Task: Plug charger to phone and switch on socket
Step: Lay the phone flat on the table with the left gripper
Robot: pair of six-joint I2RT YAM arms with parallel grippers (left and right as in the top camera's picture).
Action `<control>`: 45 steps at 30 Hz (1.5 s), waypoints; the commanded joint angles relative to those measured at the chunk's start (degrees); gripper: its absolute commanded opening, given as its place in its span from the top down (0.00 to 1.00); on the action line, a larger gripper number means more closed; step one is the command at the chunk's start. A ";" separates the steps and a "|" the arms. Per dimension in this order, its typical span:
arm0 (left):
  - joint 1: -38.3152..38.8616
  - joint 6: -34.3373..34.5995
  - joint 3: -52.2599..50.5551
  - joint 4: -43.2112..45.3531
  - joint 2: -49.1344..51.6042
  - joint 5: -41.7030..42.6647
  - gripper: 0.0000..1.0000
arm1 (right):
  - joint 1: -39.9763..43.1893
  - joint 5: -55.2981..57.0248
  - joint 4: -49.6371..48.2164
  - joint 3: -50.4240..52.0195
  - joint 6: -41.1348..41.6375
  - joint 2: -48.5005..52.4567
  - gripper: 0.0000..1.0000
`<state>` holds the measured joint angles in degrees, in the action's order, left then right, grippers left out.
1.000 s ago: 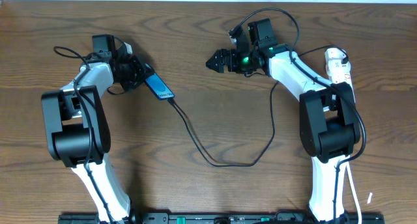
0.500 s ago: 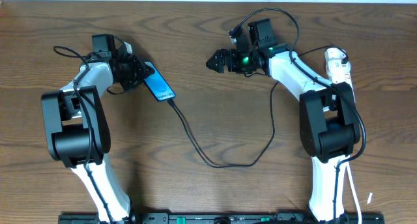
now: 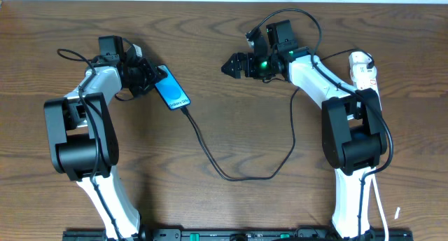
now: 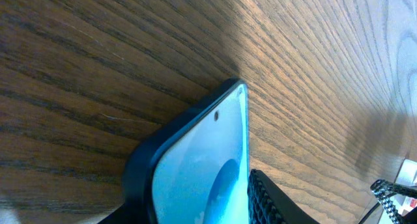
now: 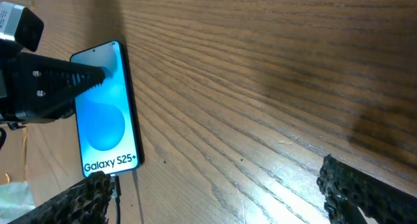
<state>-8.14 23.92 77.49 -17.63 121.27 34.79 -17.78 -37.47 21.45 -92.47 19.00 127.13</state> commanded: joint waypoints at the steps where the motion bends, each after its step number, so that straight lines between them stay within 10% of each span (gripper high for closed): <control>1: -0.31 -0.94 -0.68 -1.64 1.22 -3.78 0.60 | 0.44 0.07 0.04 -0.42 -0.87 0.42 0.01; 7: -0.31 -0.94 -0.68 -1.75 1.22 -3.78 0.39 | 0.46 0.07 0.04 -0.42 -0.87 0.42 0.01; 17: -0.31 -0.94 -0.68 -1.88 1.22 -3.78 0.37 | 0.44 0.07 0.04 -0.42 -0.87 0.42 0.01; 22: -0.31 -0.94 -0.68 -1.90 1.22 -3.78 0.15 | 0.44 0.07 0.07 -0.42 -0.85 0.42 0.01; 45: -0.31 -0.98 -0.68 -3.13 0.33 -3.76 0.12 | 0.55 1.01 0.28 -0.42 -0.87 0.42 0.01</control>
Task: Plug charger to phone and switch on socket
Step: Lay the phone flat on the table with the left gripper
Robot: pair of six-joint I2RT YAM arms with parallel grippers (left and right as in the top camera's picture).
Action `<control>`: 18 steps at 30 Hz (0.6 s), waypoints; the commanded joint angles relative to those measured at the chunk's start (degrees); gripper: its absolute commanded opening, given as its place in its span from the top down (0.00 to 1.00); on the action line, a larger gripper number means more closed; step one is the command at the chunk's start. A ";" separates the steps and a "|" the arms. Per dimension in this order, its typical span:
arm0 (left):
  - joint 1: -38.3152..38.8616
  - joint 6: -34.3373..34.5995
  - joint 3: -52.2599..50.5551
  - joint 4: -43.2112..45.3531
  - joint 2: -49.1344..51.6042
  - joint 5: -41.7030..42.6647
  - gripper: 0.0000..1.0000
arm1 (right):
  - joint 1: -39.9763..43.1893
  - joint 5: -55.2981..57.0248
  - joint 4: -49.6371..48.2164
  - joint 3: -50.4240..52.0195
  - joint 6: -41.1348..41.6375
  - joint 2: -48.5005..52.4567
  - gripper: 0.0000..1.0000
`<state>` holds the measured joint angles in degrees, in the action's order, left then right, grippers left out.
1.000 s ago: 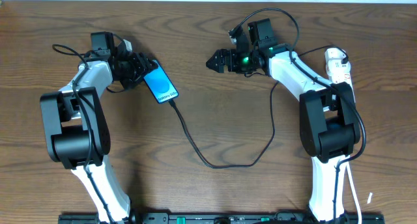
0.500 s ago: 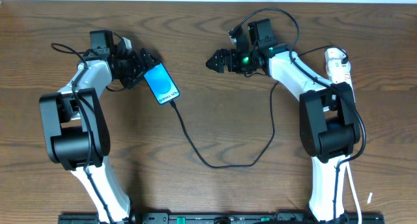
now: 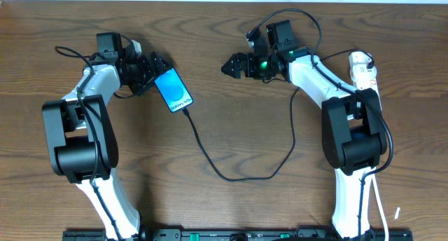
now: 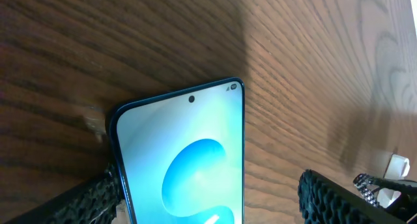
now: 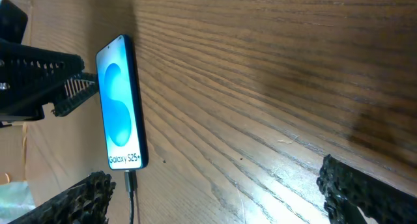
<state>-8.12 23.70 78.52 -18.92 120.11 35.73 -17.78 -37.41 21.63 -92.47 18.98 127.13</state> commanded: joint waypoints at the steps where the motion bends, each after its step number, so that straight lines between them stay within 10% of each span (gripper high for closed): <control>1: -0.33 -0.76 -1.70 -1.84 1.14 -4.70 0.12 | 0.55 1.11 0.11 -0.42 -0.85 0.42 0.01; 18: 0.63 -5.77 -1.70 -4.28 -14.23 -4.74 0.12 | 0.55 2.99 -0.20 -0.42 -0.83 0.42 0.01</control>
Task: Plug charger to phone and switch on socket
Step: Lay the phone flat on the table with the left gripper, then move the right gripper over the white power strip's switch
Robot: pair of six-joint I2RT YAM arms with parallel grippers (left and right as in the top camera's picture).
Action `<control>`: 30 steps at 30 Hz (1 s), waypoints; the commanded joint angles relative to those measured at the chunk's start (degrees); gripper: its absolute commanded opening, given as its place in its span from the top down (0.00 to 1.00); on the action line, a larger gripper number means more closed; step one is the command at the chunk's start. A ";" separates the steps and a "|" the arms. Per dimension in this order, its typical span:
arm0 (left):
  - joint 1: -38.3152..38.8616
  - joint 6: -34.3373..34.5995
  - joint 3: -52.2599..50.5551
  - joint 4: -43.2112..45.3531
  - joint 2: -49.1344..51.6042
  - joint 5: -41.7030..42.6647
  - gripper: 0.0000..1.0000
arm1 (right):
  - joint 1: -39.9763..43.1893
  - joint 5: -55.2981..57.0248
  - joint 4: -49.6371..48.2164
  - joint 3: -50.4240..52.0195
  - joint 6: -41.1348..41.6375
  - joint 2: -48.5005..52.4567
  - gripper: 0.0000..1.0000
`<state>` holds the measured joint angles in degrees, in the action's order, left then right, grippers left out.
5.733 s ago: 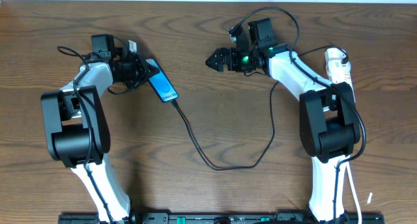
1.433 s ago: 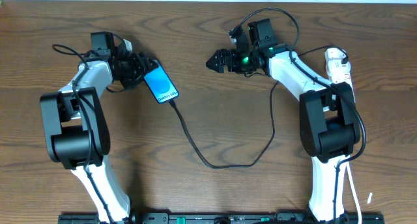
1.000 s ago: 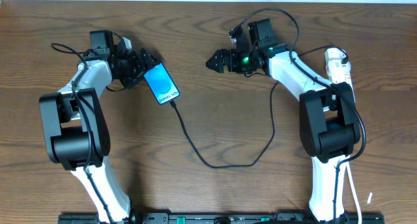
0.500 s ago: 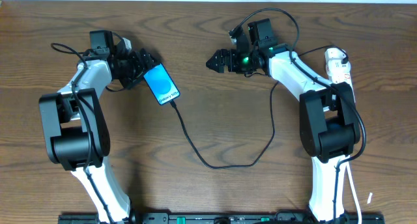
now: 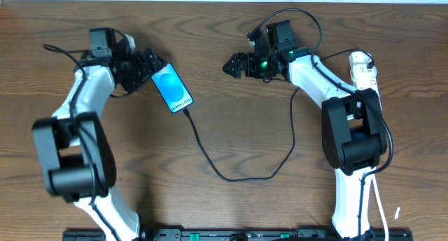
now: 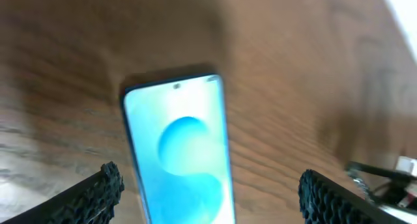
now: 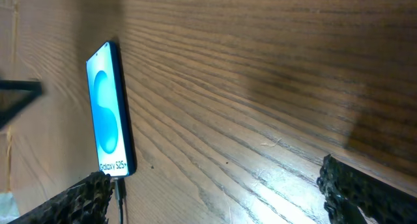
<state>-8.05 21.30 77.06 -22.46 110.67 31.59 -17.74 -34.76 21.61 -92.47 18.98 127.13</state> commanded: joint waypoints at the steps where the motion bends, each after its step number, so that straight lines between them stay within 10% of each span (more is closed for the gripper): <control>1: 0.92 -3.98 -0.24 -1.11 -5.97 -0.63 0.12 | 0.50 0.35 -0.17 -0.42 -0.81 0.42 0.01; 30: 11.78 -24.30 -0.24 -11.74 -15.02 -7.52 0.11 | 1.42 3.76 5.27 -1.53 -0.20 -1.64 0.01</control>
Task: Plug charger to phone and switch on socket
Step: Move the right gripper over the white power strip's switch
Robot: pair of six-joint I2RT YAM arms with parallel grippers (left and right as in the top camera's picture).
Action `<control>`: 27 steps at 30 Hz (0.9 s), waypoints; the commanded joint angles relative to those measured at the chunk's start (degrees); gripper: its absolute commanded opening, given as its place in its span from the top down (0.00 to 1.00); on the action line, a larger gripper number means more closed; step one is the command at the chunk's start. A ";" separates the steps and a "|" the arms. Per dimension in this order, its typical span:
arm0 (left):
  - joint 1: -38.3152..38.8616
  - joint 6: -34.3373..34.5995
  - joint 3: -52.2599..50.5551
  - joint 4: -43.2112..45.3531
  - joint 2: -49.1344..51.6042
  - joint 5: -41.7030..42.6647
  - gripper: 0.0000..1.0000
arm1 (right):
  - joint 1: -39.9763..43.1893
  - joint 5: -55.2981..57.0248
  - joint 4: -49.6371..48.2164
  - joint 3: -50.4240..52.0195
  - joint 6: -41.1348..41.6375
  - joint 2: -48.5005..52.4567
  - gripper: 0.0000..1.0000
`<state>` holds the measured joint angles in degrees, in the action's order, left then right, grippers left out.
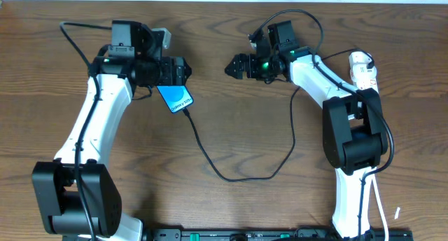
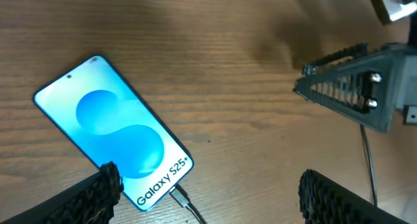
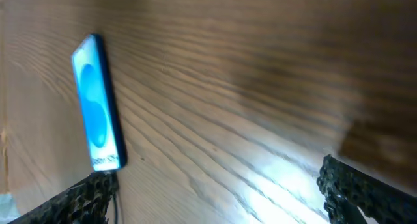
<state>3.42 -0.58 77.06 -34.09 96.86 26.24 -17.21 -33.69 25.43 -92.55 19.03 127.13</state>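
A phone (image 1: 178, 98) with a lit blue screen lies flat on the wooden table (image 1: 231, 31). In the left wrist view the phone (image 2: 113, 131) shows "Galaxy S25+", and a black charger plug (image 2: 180, 198) sits in its bottom port. The cable (image 1: 231, 176) loops across the table toward the right. My left gripper (image 1: 183, 69) hovers open above the phone's top end; its fingers (image 2: 98, 195) hold nothing. My right gripper (image 1: 234, 64) is open, pointing left toward the phone (image 3: 98, 104). A white socket block (image 1: 362, 69) sits at the far right.
The right arm's own black cable (image 1: 308, 24) arcs above its wrist. The right arm's base (image 1: 353, 136) stands just in front of the socket block. Bare wood lies between the two grippers.
My left gripper was left of the phone; now it is further right, above the phone's top end and facing the right gripper. Phone, cable and right arm are unchanged.
My left gripper was shut on the phone's top end with the cable plugged in. Then it stood open with the phone lying flat between its fingers. Then it was back to the left of the phone, and now it is over it.
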 commanded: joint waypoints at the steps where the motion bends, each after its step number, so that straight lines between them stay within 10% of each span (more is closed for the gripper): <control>1: 0.31 -2.40 -0.24 -0.11 -1.20 -2.69 0.11 | 0.96 4.24 2.71 -1.81 -0.26 -2.21 0.01; 27: 0.31 -2.40 -0.24 1.95 -1.20 -2.95 0.11 | 20.31 19.26 17.18 -4.17 -1.16 -21.38 0.01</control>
<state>3.75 -1.98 77.06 -32.51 96.86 23.77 -0.21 -15.42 41.56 -95.96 18.79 106.34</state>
